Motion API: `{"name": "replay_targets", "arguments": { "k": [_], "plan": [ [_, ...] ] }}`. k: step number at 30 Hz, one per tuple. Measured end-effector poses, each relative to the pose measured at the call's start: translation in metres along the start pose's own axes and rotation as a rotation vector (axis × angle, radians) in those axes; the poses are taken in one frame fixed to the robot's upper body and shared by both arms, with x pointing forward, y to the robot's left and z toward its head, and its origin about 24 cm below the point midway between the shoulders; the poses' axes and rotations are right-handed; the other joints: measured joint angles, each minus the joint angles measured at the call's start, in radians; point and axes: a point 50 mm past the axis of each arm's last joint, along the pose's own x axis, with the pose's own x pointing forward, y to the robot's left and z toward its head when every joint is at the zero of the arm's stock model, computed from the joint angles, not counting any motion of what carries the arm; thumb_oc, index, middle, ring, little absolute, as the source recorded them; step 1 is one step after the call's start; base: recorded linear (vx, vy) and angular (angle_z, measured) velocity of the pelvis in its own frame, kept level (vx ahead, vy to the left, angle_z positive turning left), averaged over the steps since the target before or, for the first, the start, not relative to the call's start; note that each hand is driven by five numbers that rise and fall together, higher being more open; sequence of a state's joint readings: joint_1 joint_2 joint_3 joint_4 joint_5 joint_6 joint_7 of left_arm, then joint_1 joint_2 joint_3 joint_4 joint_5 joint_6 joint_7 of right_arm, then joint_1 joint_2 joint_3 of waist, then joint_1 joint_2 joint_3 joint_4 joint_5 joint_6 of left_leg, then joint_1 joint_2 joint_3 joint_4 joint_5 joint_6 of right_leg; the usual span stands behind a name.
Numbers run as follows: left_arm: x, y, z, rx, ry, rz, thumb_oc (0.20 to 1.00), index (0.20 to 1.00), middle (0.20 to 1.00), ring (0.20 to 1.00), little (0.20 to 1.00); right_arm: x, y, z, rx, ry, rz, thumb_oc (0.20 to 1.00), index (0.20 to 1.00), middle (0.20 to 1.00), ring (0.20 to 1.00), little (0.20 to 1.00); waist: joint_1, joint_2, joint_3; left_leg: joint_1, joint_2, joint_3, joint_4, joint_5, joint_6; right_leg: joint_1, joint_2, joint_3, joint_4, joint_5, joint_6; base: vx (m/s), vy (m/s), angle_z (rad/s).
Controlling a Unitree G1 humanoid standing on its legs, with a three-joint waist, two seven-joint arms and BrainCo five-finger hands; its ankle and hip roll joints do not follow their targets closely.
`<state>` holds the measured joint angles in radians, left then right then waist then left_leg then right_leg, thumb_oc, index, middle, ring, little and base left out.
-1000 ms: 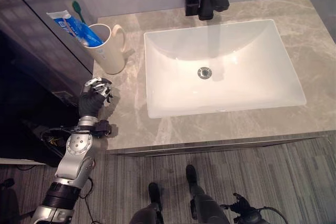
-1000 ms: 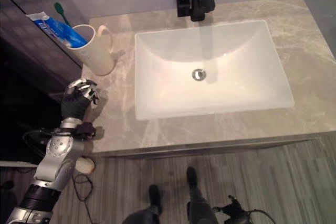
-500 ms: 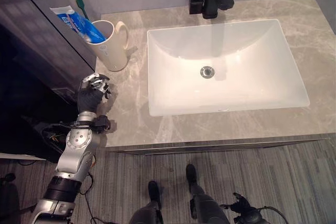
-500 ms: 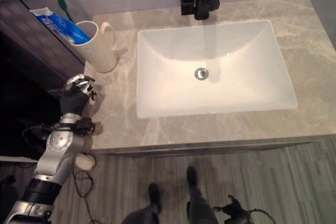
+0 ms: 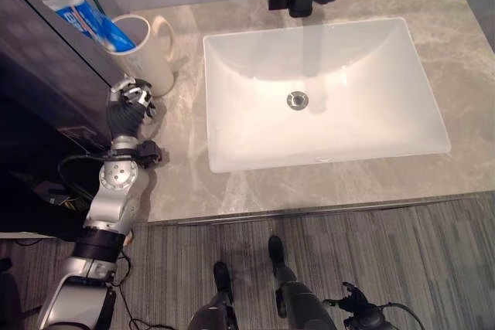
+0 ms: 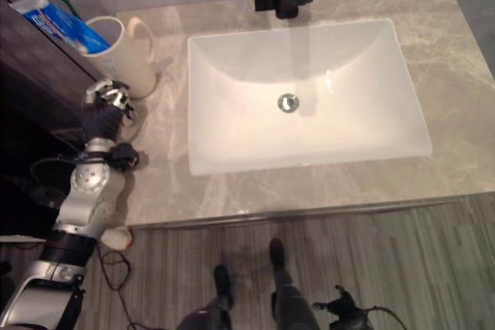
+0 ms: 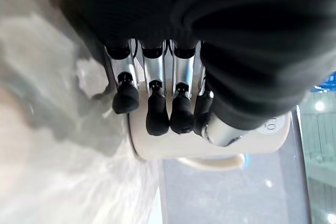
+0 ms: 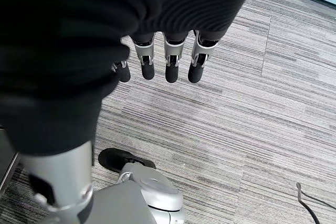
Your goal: Put brush and paste in cup on sink, flatten towel.
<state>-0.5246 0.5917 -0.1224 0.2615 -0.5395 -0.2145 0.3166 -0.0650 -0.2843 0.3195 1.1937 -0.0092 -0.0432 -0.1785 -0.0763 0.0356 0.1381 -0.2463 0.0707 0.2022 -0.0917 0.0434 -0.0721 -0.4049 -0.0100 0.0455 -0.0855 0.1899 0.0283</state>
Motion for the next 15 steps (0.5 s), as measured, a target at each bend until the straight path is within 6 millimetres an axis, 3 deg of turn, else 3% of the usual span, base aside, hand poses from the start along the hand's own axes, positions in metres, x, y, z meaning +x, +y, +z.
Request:
{"name": "replay_targets", "arguments": {
  "k": [9,11,15],
  "plan": [
    [0.033,0.011,0.019,0.081,-0.054,0.084,0.200,0.200,0.200,0.200,0.200,0.001,0.001,0.009,-0.017,-0.030,-0.006,1.000,1.000,1.000,1.000,1.000,-0.029,-0.013,0.007,-0.019,0.008,0.025,0.000,0.000,-0.001,-0.033,0.013,0.025,0.000,0.002,0.000,0.00,-0.008,-0.07],
    [0.039,0.017,0.024,0.114,-0.060,0.100,0.200,0.200,0.200,0.200,0.200,0.002,0.000,0.013,-0.017,-0.040,-0.009,1.000,1.000,1.000,1.000,1.000,-0.053,-0.017,0.010,-0.020,0.008,0.029,-0.001,0.000,-0.002,-0.036,0.013,0.028,0.000,0.003,0.001,0.00,-0.014,-0.09],
    [0.048,0.010,0.028,0.123,-0.062,0.094,0.200,0.200,0.200,0.200,0.200,0.002,0.002,0.015,-0.036,-0.047,-0.003,1.000,1.000,1.000,1.000,1.000,-0.054,-0.020,0.010,-0.020,0.008,0.033,-0.001,0.000,-0.002,-0.037,0.013,0.030,0.000,0.003,0.001,0.00,-0.002,-0.01]
  ]
}}
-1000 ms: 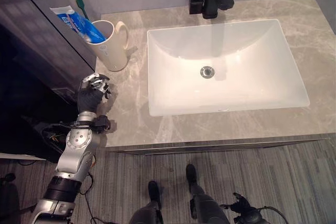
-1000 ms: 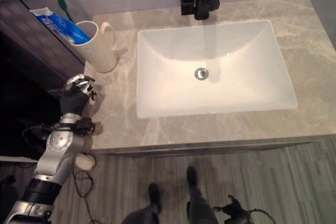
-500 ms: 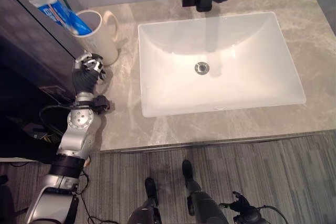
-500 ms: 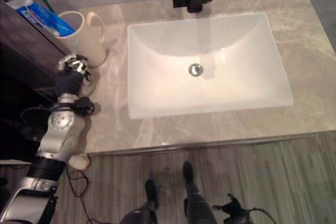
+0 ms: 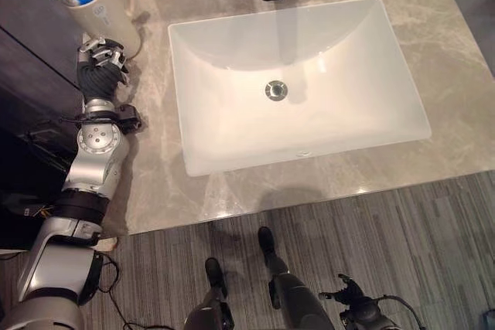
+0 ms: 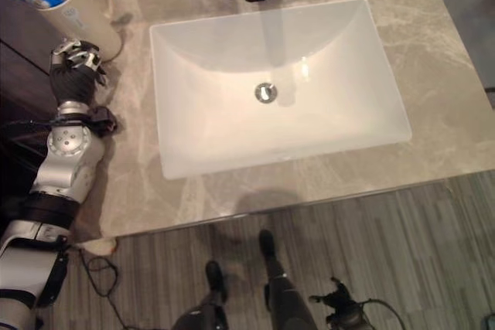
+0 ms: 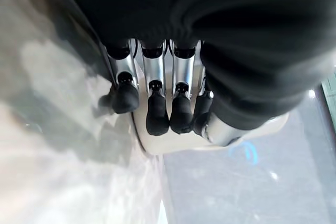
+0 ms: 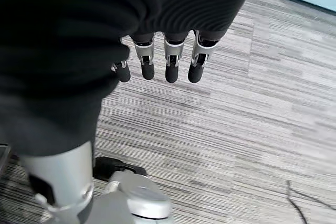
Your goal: Put brush and paste in cup on sink, flatten towel.
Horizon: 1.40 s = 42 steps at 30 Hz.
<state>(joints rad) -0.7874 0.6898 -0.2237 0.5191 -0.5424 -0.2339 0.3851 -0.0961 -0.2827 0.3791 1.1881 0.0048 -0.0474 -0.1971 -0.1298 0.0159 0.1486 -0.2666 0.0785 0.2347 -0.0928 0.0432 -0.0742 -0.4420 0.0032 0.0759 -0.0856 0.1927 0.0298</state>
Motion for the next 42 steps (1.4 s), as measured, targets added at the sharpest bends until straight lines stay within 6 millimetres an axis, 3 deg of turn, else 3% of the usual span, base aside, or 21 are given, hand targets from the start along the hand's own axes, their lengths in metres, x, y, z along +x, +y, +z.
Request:
{"name": "replay_targets", "arguments": {
  "k": [4,7,13,23,28,34,42],
  "plan": [
    [-0.011,-0.006,0.002,-0.023,-0.023,-0.047,0.200,0.200,0.200,0.200,0.200,0.000,0.000,0.001,0.000,-0.002,-0.002,1.000,1.000,1.000,1.000,1.000,0.001,0.000,0.000,0.002,0.001,-0.003,0.000,0.000,0.000,0.004,0.000,-0.003,0.000,0.003,-0.004,0.00,0.001,0.01],
    [-0.024,0.003,-0.005,-0.029,-0.009,-0.048,0.200,0.200,0.200,0.200,0.200,0.001,-0.002,0.003,0.004,-0.009,-0.006,1.000,1.000,1.000,1.000,1.000,0.012,0.000,0.000,0.007,0.000,-0.005,0.000,0.000,0.000,0.011,-0.001,-0.005,0.000,0.006,-0.003,-0.01,0.001,0.02],
    [-0.027,0.024,-0.012,-0.005,0.018,0.014,0.200,0.200,0.200,0.200,0.200,0.001,-0.002,0.003,0.003,-0.006,-0.006,1.000,1.000,1.000,1.000,1.000,0.017,-0.001,0.002,0.009,0.001,-0.006,0.000,0.001,-0.002,0.012,-0.001,-0.006,0.000,0.002,0.001,0.00,0.000,0.00],
    [0.001,0.030,0.012,0.012,-0.048,0.083,0.200,0.200,0.200,0.200,0.200,0.001,-0.002,0.003,0.001,-0.008,-0.005,1.000,1.000,1.000,1.000,1.000,0.007,-0.005,0.018,-0.017,0.001,0.000,0.000,0.001,-0.002,-0.018,0.001,-0.001,0.000,0.003,0.002,0.00,0.000,0.00],
    [0.027,0.033,0.035,0.036,-0.092,0.159,0.200,0.200,0.200,0.200,0.200,0.001,-0.002,0.005,0.002,-0.023,-0.004,1.000,1.000,1.000,1.000,1.000,0.003,-0.014,0.024,-0.049,0.001,0.013,0.000,0.001,-0.002,-0.053,0.002,0.005,0.000,0.005,0.006,0.02,-0.011,-0.04],
    [0.042,0.044,0.054,0.076,-0.127,0.221,0.200,0.200,0.200,0.200,0.200,0.001,0.002,0.013,-0.012,-0.063,0.008,1.000,1.000,1.000,1.000,1.000,-0.004,-0.033,0.034,-0.058,0.005,0.021,0.000,0.001,-0.004,-0.068,0.009,0.017,0.000,0.007,0.006,0.03,0.006,-0.05],
    [0.047,0.054,0.057,0.091,-0.122,0.279,0.200,0.200,0.200,0.200,0.200,0.001,0.004,0.019,-0.025,-0.089,0.017,1.000,1.000,1.000,1.000,1.000,-0.014,-0.034,0.034,-0.057,0.011,0.029,0.000,-0.004,-0.010,-0.072,0.018,0.028,0.000,0.007,0.006,0.02,0.021,-0.04]
  ]
}}
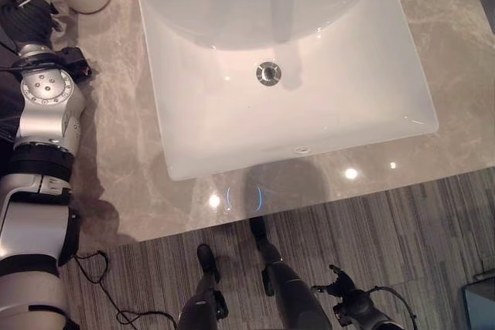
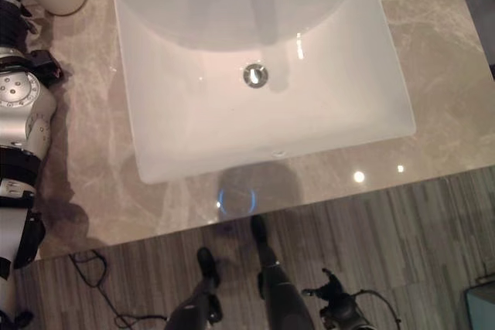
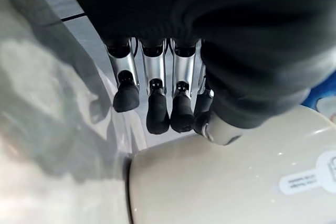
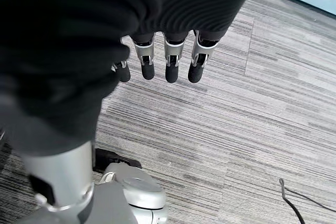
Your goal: Put brush and paste in cup on sink, flatten towel.
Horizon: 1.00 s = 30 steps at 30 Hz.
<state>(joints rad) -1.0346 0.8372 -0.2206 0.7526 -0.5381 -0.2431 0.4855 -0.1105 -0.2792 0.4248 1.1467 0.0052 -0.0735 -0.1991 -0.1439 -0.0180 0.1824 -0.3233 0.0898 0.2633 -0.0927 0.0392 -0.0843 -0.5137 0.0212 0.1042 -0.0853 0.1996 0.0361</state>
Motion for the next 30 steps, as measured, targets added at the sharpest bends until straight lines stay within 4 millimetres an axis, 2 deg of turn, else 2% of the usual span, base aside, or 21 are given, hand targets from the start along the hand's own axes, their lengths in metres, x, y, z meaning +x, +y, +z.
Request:
{"name": "replay_targets", "arguments": {
  "k": [5,10,18,23,30],
  "plan": [
    [0.001,-0.002,0.001,0.031,-0.006,0.001,0.200,0.200,0.200,0.200,0.200,0.000,0.002,0.006,-0.011,-0.034,0.009,1.000,1.000,1.000,1.000,1.000,-0.008,-0.008,-0.005,0.000,-0.001,0.005,0.000,0.000,0.000,-0.002,0.000,0.006,0.000,0.005,0.001,0.00,0.002,-0.01],
    [-0.002,-0.015,0.006,0.023,-0.031,-0.035,0.200,0.200,0.200,0.200,0.200,0.001,0.003,0.013,-0.014,-0.058,0.012,1.000,1.000,1.000,1.000,1.000,-0.009,-0.022,-0.014,-0.001,-0.007,0.021,0.000,-0.001,0.001,-0.010,-0.002,0.024,0.000,0.011,0.000,0.00,0.003,-0.08],
    [-0.018,-0.050,0.007,-0.014,-0.050,-0.135,0.200,0.200,0.200,0.200,0.200,0.001,0.004,0.011,-0.023,-0.051,0.002,1.000,1.000,1.000,1.000,1.000,-0.014,-0.031,-0.035,0.002,-0.010,0.025,0.000,-0.001,0.001,-0.011,-0.002,0.030,0.000,0.015,-0.004,0.00,0.000,-0.01],
    [-0.022,-0.055,0.004,0.009,-0.049,-0.163,0.200,0.200,0.200,0.200,0.200,0.001,0.004,0.011,-0.023,-0.050,0.002,1.000,1.000,1.000,1.000,1.000,-0.017,-0.053,-0.053,0.007,-0.014,0.049,0.000,-0.001,0.001,-0.016,-0.002,0.050,0.000,0.016,0.000,0.00,-0.011,-0.10],
    [-0.023,-0.058,0.000,0.037,-0.044,-0.184,0.200,0.200,0.200,0.200,0.200,0.000,0.006,0.008,-0.023,-0.044,0.006,1.000,1.000,1.000,1.000,1.000,-0.017,-0.048,-0.068,-0.001,-0.015,0.051,0.000,0.000,0.001,-0.026,-0.002,0.054,0.000,0.020,0.001,0.00,-0.005,-0.02]
  ]
}}
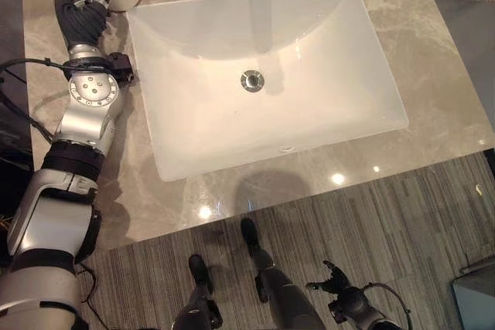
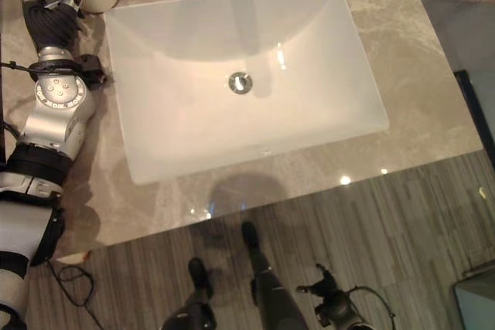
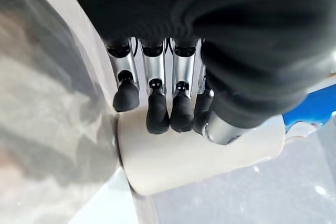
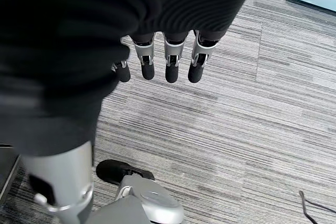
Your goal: Put brush and paste in cup on sink, flatten towel.
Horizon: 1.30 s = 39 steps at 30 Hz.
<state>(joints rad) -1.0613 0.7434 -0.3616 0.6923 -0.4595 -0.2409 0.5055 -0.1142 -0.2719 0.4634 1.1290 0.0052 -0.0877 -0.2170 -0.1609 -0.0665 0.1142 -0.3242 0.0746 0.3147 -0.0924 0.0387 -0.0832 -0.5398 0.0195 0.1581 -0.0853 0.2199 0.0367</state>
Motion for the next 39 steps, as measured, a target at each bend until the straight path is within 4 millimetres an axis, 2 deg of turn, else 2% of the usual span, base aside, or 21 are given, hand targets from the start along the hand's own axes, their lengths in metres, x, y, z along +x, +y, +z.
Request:
{"name": "replay_targets", "arguments": {
  "k": [3,16,22,28,33,36,38,39],
  "plan": [
    [-0.001,-0.002,-0.008,0.038,0.022,-0.015,0.200,0.200,0.200,0.200,0.200,-0.002,0.002,-0.006,0.001,0.015,0.005,1.000,1.000,1.000,1.000,1.000,-0.002,0.004,-0.035,-0.018,0.000,0.001,0.000,0.000,0.000,-0.018,0.000,0.001,0.000,0.001,0.001,0.00,0.000,0.00],
    [-0.003,-0.028,0.002,0.075,-0.017,-0.202,0.200,0.200,0.200,0.200,0.200,-0.004,0.003,-0.014,-0.004,0.042,0.010,1.000,1.000,1.000,1.000,1.000,0.002,0.010,-0.037,-0.023,0.000,0.000,0.000,0.003,-0.002,-0.024,0.000,0.000,0.000,0.011,-0.004,0.00,-0.002,0.00],
    [-0.007,-0.036,-0.002,0.074,-0.001,-0.260,0.200,0.200,0.200,0.200,0.200,-0.004,0.002,-0.014,-0.004,0.041,0.009,1.000,1.000,1.000,1.000,1.000,0.001,0.014,-0.036,-0.016,0.000,0.000,0.000,0.003,-0.002,-0.016,0.000,0.001,0.000,0.013,-0.006,-0.01,-0.002,0.00],
    [-0.020,-0.049,-0.009,0.018,0.025,-0.311,0.200,0.200,0.200,0.200,0.200,-0.003,0.000,-0.015,-0.007,0.044,0.006,1.000,1.000,1.000,1.000,1.000,0.004,0.035,-0.036,-0.005,0.002,-0.001,0.000,0.003,-0.002,-0.005,0.002,0.000,0.000,0.015,-0.007,-0.01,-0.002,0.00],
    [-0.064,-0.057,-0.029,-0.138,0.082,-0.388,0.200,0.200,0.200,0.200,0.200,-0.003,-0.007,-0.018,0.015,0.067,-0.018,1.000,1.000,1.000,1.000,1.000,0.004,0.042,-0.032,0.054,0.006,-0.004,0.000,0.001,-0.002,0.054,0.005,-0.002,0.000,0.002,0.003,0.00,0.000,0.00],
    [-0.084,-0.056,-0.037,-0.195,0.117,-0.426,0.200,0.200,0.200,0.200,0.200,-0.002,-0.012,-0.020,0.013,0.076,-0.029,1.000,1.000,1.000,1.000,1.000,0.012,0.047,-0.029,0.078,0.006,-0.007,0.000,-0.002,0.000,0.080,0.003,-0.007,0.000,-0.011,-0.007,0.03,0.018,0.02],
    [-0.137,-0.031,-0.069,-0.253,0.252,-0.444,0.200,0.200,0.200,0.200,0.200,-0.004,-0.015,-0.032,0.020,0.132,-0.027,1.000,1.000,1.000,1.000,1.000,0.020,0.061,-0.022,0.179,0.016,-0.005,-0.001,-0.016,-0.003,0.179,0.012,-0.007,0.000,-0.025,-0.010,0.04,0.056,-0.08],
    [-0.154,-0.019,-0.072,-0.264,0.272,-0.458,0.200,0.200,0.200,0.200,0.200,-0.007,-0.017,-0.041,0.030,0.158,-0.032,1.000,1.000,1.000,1.000,1.000,0.041,0.063,-0.021,0.216,0.021,-0.005,-0.001,-0.024,-0.005,0.216,0.017,-0.008,-0.001,-0.035,-0.017,0.01,0.051,-0.01]
  ]
}}
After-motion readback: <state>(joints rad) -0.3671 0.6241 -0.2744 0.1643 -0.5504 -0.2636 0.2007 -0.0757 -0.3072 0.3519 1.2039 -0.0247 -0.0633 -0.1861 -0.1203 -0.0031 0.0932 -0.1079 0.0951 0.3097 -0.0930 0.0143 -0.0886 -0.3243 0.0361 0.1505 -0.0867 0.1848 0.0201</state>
